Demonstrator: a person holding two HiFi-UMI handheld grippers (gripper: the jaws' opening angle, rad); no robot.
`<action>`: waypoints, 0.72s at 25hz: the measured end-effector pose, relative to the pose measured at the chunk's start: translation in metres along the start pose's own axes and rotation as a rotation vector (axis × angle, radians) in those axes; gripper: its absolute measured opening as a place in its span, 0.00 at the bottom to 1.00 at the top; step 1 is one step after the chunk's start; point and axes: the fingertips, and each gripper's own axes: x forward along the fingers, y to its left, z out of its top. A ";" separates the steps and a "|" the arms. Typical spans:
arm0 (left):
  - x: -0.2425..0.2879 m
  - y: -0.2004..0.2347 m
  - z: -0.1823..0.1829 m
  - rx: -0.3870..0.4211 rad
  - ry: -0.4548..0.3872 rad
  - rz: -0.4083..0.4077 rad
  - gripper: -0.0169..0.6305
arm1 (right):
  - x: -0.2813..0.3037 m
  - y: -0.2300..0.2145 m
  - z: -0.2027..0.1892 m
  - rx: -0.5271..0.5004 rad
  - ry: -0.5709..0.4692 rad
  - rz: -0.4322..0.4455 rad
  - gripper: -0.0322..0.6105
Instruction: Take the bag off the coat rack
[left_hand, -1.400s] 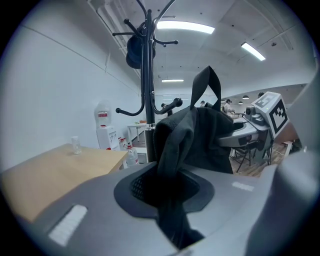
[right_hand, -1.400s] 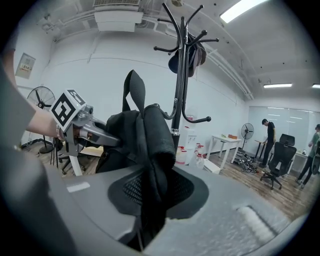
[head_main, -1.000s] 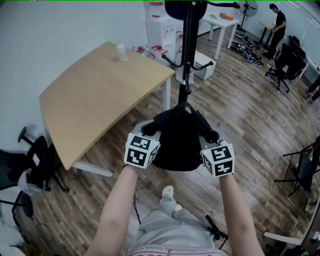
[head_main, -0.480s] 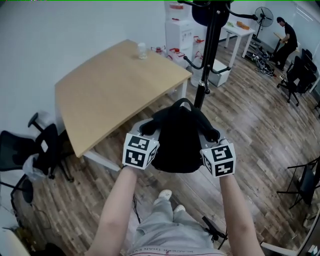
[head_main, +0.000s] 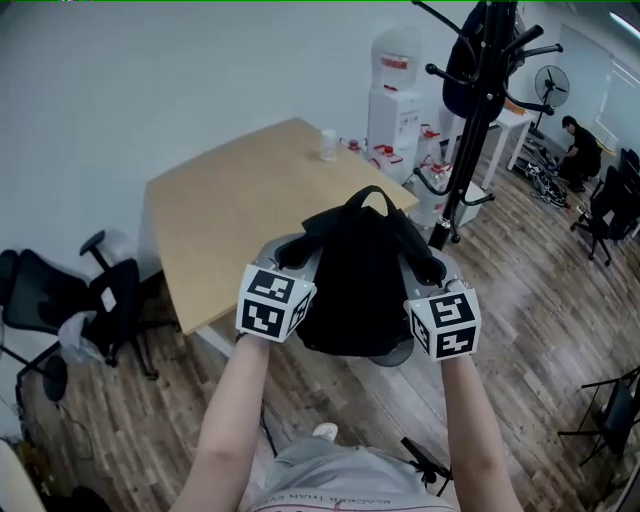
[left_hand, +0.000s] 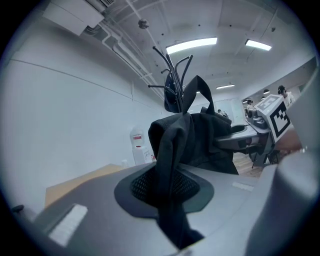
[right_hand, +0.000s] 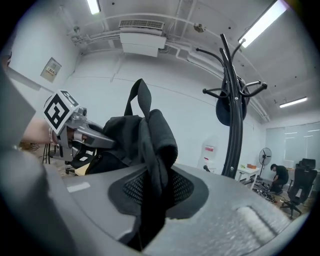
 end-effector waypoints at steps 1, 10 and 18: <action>-0.004 0.009 0.008 0.009 -0.012 0.010 0.15 | 0.005 0.003 0.011 -0.008 -0.017 0.004 0.15; -0.033 0.071 0.053 0.044 -0.103 0.123 0.15 | 0.042 0.026 0.079 -0.066 -0.121 0.039 0.15; -0.051 0.105 0.051 0.017 -0.113 0.178 0.15 | 0.067 0.051 0.100 -0.082 -0.152 0.058 0.15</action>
